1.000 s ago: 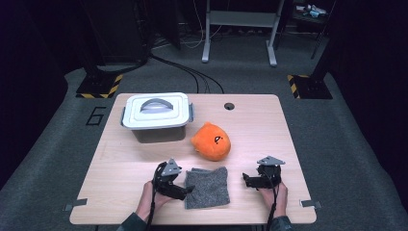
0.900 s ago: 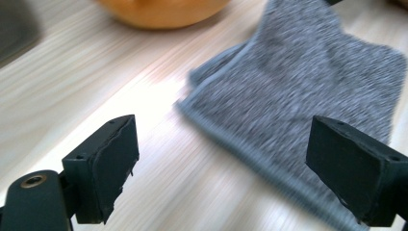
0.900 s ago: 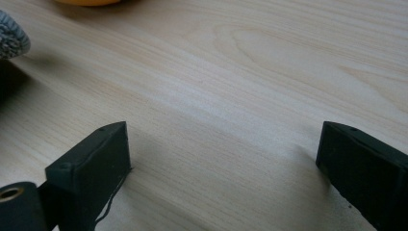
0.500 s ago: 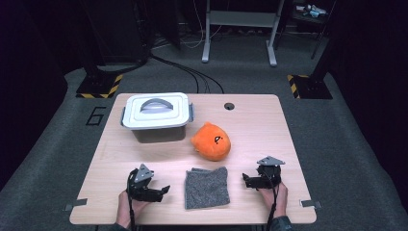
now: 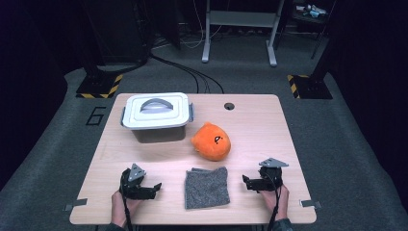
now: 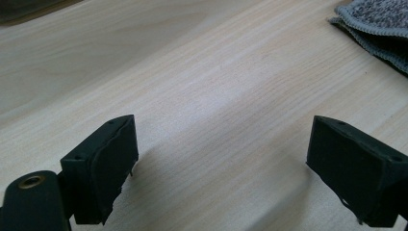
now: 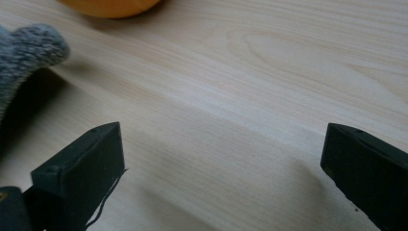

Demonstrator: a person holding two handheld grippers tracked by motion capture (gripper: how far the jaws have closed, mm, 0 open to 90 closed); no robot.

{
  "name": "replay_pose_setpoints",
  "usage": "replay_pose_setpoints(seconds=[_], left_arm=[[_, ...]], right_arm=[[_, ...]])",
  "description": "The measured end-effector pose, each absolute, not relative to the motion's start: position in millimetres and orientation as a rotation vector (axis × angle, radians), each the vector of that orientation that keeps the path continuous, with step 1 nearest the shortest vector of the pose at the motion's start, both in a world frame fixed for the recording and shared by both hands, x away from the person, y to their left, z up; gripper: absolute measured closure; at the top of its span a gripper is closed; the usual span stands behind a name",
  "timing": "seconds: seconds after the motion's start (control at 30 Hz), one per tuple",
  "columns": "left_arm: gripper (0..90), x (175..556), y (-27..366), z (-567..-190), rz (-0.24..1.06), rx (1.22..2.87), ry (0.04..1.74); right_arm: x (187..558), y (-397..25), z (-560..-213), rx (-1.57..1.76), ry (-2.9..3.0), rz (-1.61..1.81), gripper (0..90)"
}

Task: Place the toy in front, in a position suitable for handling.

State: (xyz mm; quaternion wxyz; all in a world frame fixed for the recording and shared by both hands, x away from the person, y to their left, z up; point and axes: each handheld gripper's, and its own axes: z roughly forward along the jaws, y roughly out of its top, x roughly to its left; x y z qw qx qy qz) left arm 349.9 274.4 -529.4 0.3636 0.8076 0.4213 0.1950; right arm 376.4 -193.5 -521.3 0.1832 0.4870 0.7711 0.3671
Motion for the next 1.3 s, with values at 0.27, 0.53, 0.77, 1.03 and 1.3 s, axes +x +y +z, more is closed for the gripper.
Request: replay_pose_setpoints(seconds=[0.27, 0.53, 0.77, 1.03, 1.3], left_arm=[[10.3, 352, 275, -530, 0.486, 2.106, 1.095], [10.3, 353, 275, -530, 0.493, 2.105, 1.095], [10.4, 352, 274, -530, 0.494, 2.104, 1.099], [10.4, 352, 274, -530, 0.491, 2.103, 1.1], [10.4, 352, 274, -531, 0.486, 2.099, 1.105]], right_arm=[[362, -177, -506, 1.285, 2.22, 1.048, 0.0], [349, -153, -492, 1.192, 2.27, 1.087, 0.0], [342, -122, -484, 1.085, 2.35, 1.114, 0.0], [340, -91, -487, 0.976, 2.456, 1.114, 0.0], [344, -67, -494, 0.913, 2.506, 1.087, 0.0]])
